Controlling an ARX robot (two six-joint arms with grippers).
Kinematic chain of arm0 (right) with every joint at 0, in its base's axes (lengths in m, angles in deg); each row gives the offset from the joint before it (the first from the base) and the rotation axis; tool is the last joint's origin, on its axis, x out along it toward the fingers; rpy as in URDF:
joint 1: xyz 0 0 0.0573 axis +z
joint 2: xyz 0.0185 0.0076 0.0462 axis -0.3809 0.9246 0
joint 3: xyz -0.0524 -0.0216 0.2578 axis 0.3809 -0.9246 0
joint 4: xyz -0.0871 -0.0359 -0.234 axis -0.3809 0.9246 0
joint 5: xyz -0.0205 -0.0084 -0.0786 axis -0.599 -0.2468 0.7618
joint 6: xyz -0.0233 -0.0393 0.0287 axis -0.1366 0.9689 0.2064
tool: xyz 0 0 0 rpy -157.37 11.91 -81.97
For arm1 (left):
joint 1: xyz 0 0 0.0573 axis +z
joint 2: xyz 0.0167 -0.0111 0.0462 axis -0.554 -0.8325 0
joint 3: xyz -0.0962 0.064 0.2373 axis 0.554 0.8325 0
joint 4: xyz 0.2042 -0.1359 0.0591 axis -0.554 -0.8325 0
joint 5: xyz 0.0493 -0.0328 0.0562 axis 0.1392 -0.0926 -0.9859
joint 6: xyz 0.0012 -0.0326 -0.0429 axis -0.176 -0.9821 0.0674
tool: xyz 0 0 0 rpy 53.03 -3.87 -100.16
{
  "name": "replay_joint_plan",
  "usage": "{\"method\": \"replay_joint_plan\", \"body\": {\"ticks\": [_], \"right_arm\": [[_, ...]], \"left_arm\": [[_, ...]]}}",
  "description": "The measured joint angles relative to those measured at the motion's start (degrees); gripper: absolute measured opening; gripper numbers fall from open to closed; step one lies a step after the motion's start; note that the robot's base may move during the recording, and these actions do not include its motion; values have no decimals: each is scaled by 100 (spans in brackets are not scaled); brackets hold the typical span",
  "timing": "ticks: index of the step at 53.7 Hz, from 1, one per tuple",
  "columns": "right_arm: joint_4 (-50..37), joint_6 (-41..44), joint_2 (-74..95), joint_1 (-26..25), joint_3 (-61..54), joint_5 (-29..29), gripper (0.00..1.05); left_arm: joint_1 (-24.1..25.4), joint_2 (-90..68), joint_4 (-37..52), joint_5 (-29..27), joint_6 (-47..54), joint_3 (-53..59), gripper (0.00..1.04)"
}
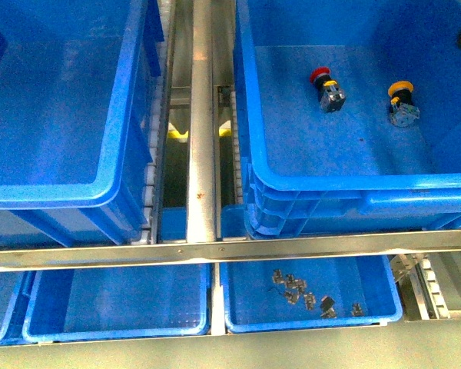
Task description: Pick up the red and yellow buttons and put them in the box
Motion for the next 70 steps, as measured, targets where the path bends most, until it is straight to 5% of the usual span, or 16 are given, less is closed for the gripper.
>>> {"method": "replay_joint_plan", "body": {"ticks": [8,13,19,38,70], "right_arm": [[581,-785,-1095,-225,-431,90,98],[-1517,-315,-1032,-256,-1119,-717,83],[-2979,127,-1207,-109,-1856,-772,64],[-2688,372,-2514,396,-2667,-105,3],[-1233,378,-4671,614,-3202,-26,4]], "left_arm": [[0,0,0,2,0,0,97],[0,0,0,2,2,0,97],[0,0,0,0,0,0,97],[-2,0,0,2,2,0,97],[-2,0,-2,2,2,0,97]]}}
